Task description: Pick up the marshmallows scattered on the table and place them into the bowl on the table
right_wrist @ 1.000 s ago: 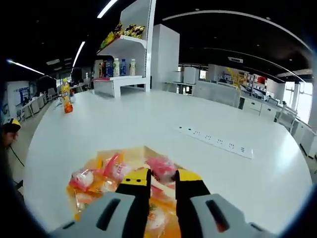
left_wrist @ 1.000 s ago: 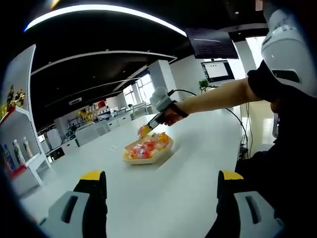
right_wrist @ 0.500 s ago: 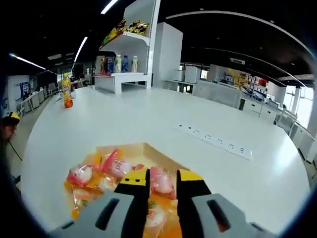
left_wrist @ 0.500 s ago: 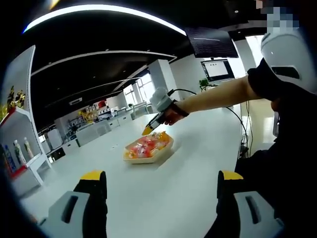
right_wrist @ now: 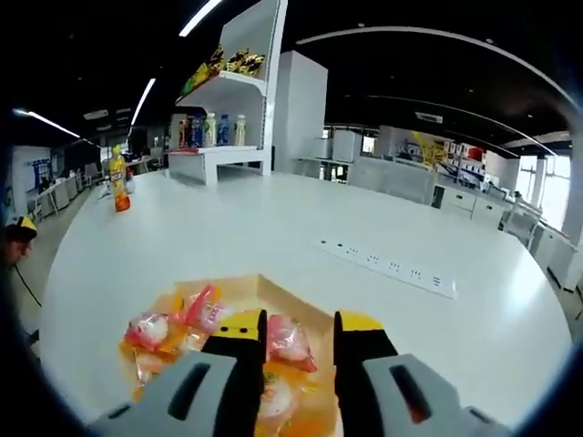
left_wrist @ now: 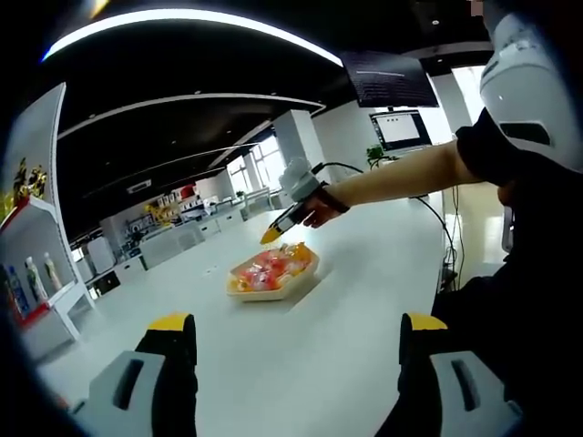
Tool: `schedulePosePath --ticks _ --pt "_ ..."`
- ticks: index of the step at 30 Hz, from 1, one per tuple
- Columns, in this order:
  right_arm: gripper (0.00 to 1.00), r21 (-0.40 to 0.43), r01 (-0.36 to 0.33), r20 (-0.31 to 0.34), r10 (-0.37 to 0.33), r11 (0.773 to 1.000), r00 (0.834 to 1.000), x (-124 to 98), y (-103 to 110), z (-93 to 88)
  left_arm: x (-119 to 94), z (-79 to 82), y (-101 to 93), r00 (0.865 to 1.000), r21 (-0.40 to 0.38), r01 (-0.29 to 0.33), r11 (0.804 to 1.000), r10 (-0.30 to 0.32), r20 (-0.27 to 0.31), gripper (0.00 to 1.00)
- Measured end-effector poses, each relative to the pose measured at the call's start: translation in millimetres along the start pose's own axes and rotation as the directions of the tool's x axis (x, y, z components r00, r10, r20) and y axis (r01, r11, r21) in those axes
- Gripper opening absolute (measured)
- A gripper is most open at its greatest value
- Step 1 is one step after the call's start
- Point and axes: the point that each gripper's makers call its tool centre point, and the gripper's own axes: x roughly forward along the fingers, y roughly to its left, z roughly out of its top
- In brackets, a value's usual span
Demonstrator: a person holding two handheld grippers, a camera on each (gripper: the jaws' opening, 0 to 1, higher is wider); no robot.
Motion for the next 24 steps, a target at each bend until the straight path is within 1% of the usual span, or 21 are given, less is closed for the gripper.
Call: schedulePosePath --ticks 1,2,3,4,5,6,8,10,11,12,13,16,21,24 --pt "0.29 0.007 -0.004 0.008 0.004 1.000 1.000 -1.6 0.5 0.7 0.1 0.1 -0.2 1.000 0.000 0.001 1.000 -0.001 0.000 0.91" --pt "0.33 0.011 -0.022 0.034 0.022 1.000 0.999 -3.0 3.5 4.2 0.2 0.1 -0.3 1.000 -0.001 0.001 1.000 -0.001 0.000 0.91" --pt "0.39 0.007 -0.026 0.057 0.025 1.000 0.998 -4.2 4.0 7.5 0.2 0.3 -0.3 1.000 -0.001 0.001 1.000 -0.001 0.001 0.91" --pt "0.48 -0.001 -0.033 0.077 0.032 0.999 0.997 -6.2 5.3 9.8 0.2 0.3 -0.1 1.000 0.000 0.000 1.000 0.000 0.001 0.91" --pt "0.61 -0.008 -0.049 0.090 0.049 0.999 0.995 -8.1 8.4 11.0 0.3 0.2 0.0 1.000 0.000 0.000 1.000 0.000 0.000 0.91" --pt "0.70 -0.012 -0.061 0.096 0.062 0.998 0.993 -10.0 11.1 11.0 0.4 -0.2 0.0 1.000 0.000 0.000 1.000 0.000 -0.002 0.91" --pt "0.83 -0.039 -0.070 0.104 0.074 0.997 0.992 -13.8 15.6 10.5 0.8 -1.0 0.1 1.000 0.003 0.000 1.000 0.000 -0.006 0.91" --pt "0.90 -0.111 -0.062 0.089 0.072 0.992 0.993 -14.0 12.1 6.7 1.1 -1.0 0.1 1.000 0.005 -0.001 1.000 0.001 -0.009 0.91" --pt "0.97 -0.127 -0.071 0.083 0.081 0.989 0.993 -14.7 15.4 3.5 1.2 -0.8 0.0 1.000 0.008 -0.003 1.000 0.003 -0.010 0.91" --pt "0.97 -0.127 -0.079 0.072 0.088 0.989 0.993 -16.1 18.2 -0.4 1.3 -0.5 -0.5 1.000 0.013 -0.002 1.000 0.002 -0.010 0.91" --pt "0.97 -0.127 -0.083 0.069 0.092 0.988 0.993 -13.7 12.7 0.0 1.6 -0.3 -0.9 1.000 0.015 0.000 1.000 0.000 -0.010 0.91" --pt "0.97 -0.125 -0.095 0.061 0.103 0.988 0.993 -19.4 11.2 -1.1 3.4 0.2 -1.2 1.000 0.012 0.002 1.000 -0.002 -0.009 0.91" --pt "0.97 -0.089 -0.101 0.077 0.108 0.991 0.991 -31.8 5.2 4.8 7.9 -0.4 -3.1 1.000 0.013 0.007 1.000 -0.007 -0.012 0.91" --pt "0.97 -0.091 -0.126 0.099 0.135 0.988 0.986 -45.3 7.0 9.1 9.6 -3.6 -4.8 1.000 0.011 0.011 1.000 -0.011 -0.021 0.91"
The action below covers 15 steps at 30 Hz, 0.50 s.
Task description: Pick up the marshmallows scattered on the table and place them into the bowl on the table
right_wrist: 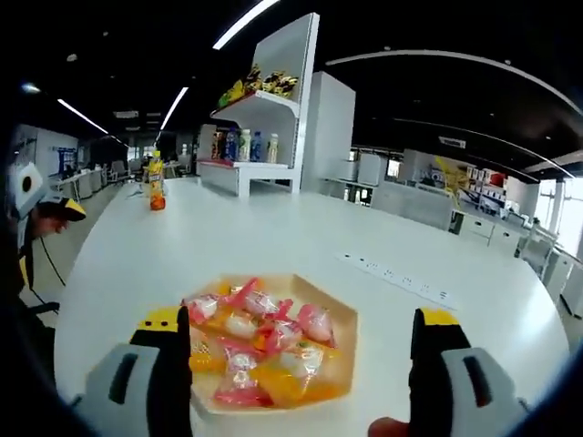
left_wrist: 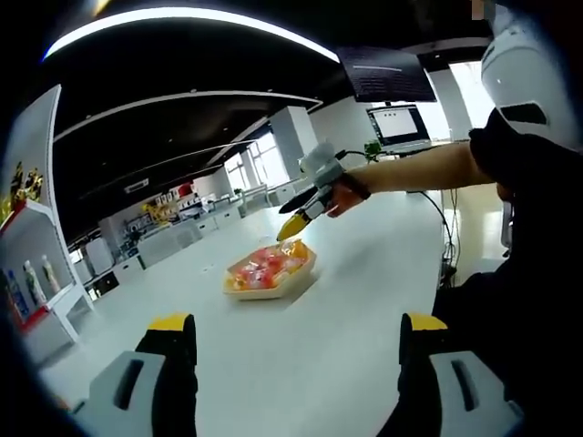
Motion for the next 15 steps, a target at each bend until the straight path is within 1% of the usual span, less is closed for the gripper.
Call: schedulePosePath --ticks 3,7,8,9,12,13,15 --pt "0.97 0.000 -0.018 0.024 0.018 1.000 1.000 -18.9 12.4 2.9 1.1 -2.6 -1.2 1.000 -0.004 0.005 1.000 -0.005 -0.009 0.91" --pt "0.97 0.001 -0.017 0.029 0.017 1.000 0.999 -41.7 17.7 1.3 1.8 -1.5 -0.5 1.000 0.000 0.004 1.000 -0.004 -0.010 0.91" --pt "0.97 0.001 -0.012 0.032 0.012 1.000 0.999 -52.4 18.6 0.4 1.8 0.4 0.4 1.000 0.003 0.002 1.000 -0.002 -0.005 0.91" --pt "0.97 0.006 -0.010 0.043 0.010 1.000 0.999 -63.3 28.5 0.2 1.9 1.4 0.8 1.000 0.004 0.001 1.000 -0.001 -0.003 0.91" --pt "0.97 0.039 -0.010 0.066 0.007 0.999 0.998 -84.1 36.0 1.0 1.4 3.6 1.6 1.000 0.009 -0.003 1.000 0.003 0.003 0.91" --pt "0.97 0.056 -0.009 0.066 0.005 0.998 0.998 -93.3 46.0 -0.3 1.3 3.8 1.6 1.000 0.009 -0.003 1.000 0.003 0.003 0.91" --pt "0.97 0.072 -0.009 0.081 0.003 0.997 0.997 -102.8 50.4 1.7 0.8 3.8 1.3 1.000 0.011 -0.003 1.000 0.003 0.003 0.91"
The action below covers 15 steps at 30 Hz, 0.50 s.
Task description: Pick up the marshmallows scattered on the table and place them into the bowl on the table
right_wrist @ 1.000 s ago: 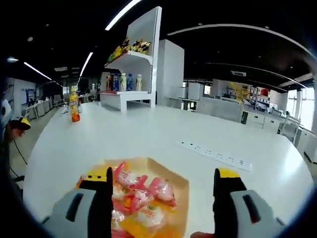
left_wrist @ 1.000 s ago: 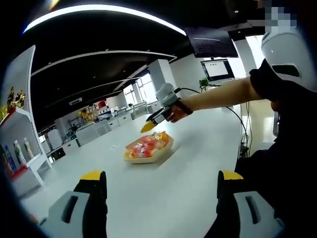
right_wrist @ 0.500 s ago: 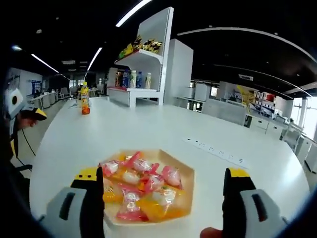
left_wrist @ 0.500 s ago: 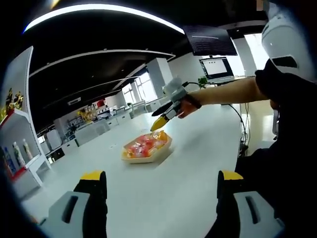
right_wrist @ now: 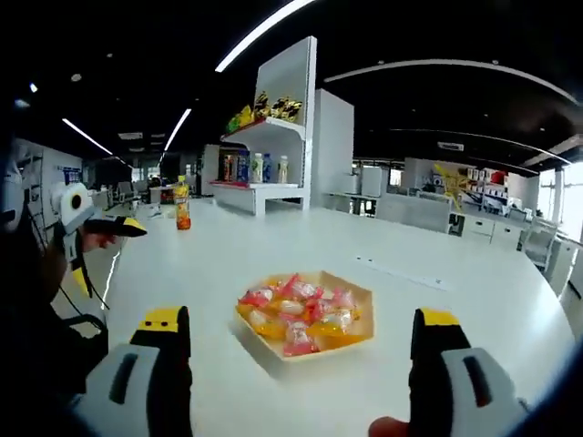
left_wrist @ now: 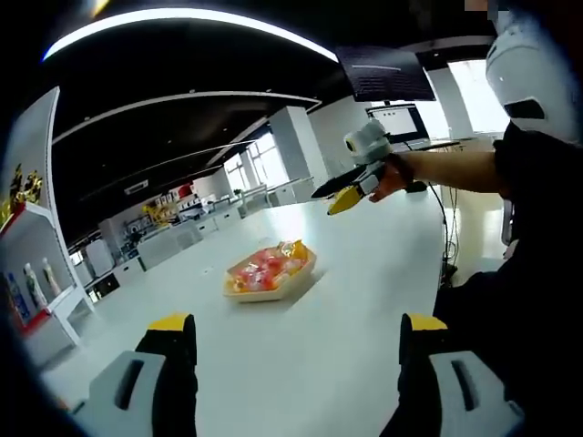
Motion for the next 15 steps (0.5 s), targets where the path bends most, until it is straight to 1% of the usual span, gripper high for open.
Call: schedulePosePath --ticks 3,6,10,14,15 --pt "0.97 0.010 -0.003 0.016 0.003 1.000 1.000 -23.6 14.2 3.9 -1.4 -0.3 0.7 1.000 0.002 -0.007 1.000 0.007 -0.003 0.91" --pt "0.97 -0.008 0.020 0.013 -0.020 1.000 1.000 -40.4 20.0 2.2 -3.0 0.1 -0.7 1.000 0.005 -0.008 1.000 0.008 -0.002 0.91" --pt "0.97 -0.018 0.054 -0.001 -0.054 0.998 0.999 -61.7 25.4 -4.1 -4.5 0.2 -2.0 1.000 0.009 -0.009 1.000 0.009 -0.004 0.91" --pt "0.97 0.009 0.059 -0.015 -0.059 0.998 0.998 -75.7 34.8 -10.2 -5.3 0.8 -2.4 1.000 0.012 -0.013 1.000 0.013 -0.005 0.91" --pt "0.97 0.016 0.056 -0.031 -0.056 0.998 0.998 -78.8 38.4 -14.0 -5.4 1.3 -3.0 1.000 0.012 -0.012 1.000 0.012 -0.003 0.91"
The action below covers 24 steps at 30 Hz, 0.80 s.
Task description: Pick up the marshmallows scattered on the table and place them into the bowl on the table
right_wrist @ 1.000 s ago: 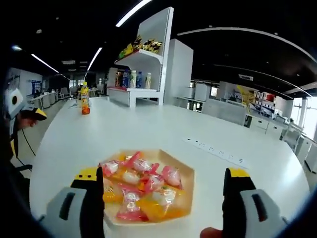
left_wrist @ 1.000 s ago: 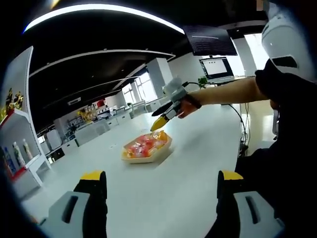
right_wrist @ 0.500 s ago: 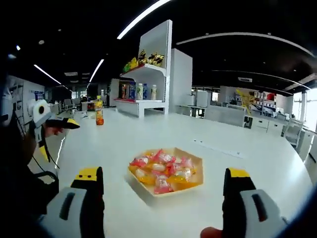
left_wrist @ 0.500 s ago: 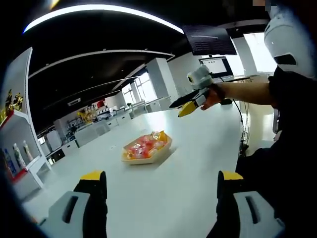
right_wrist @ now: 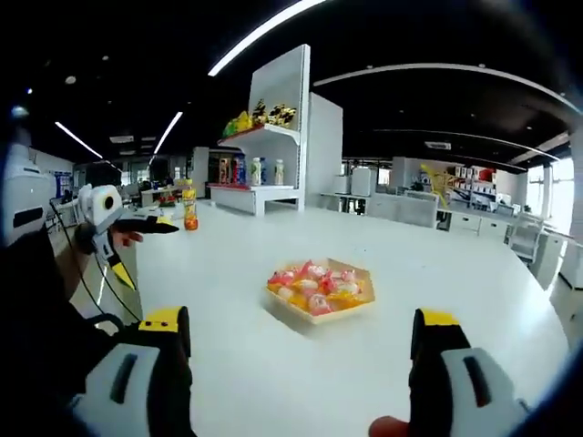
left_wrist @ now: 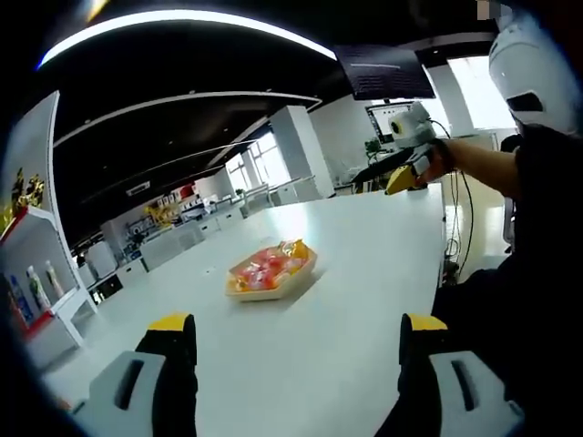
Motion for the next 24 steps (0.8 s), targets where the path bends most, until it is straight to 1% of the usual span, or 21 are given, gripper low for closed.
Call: schedulePosePath --ticks 5,7,11,17,19,24 --pt "0.97 -0.006 -0.022 -0.097 0.022 1.000 0.995 -14.7 17.9 -24.3 0.8 1.4 -3.5 1.000 0.006 0.009 1.000 -0.009 0.000 0.91" --pt "0.97 -0.006 -0.050 -0.113 0.049 0.999 0.992 -21.1 26.0 -30.8 0.9 1.7 -4.0 1.000 0.005 0.009 1.000 -0.009 0.000 0.91" --pt "0.97 -0.001 -0.048 -0.126 0.048 0.999 0.991 -31.0 29.0 -37.0 0.5 1.6 -4.8 1.000 0.008 0.008 1.000 -0.008 -0.003 0.91" --pt "0.97 -0.031 -0.025 -0.144 0.021 0.999 0.989 -48.0 27.5 -40.2 -1.1 0.3 -6.3 1.000 0.014 0.009 1.000 -0.009 -0.010 0.91" --pt "0.97 -0.052 -0.010 -0.144 0.002 0.999 0.990 -53.6 25.8 -38.2 -1.8 0.1 -6.3 1.000 0.015 0.008 1.000 -0.008 -0.011 0.91" --pt "0.97 -0.052 -0.001 -0.125 -0.006 0.999 0.992 -59.6 25.2 -30.7 -2.4 0.6 -7.3 1.000 0.016 0.008 1.000 -0.008 -0.010 0.91"
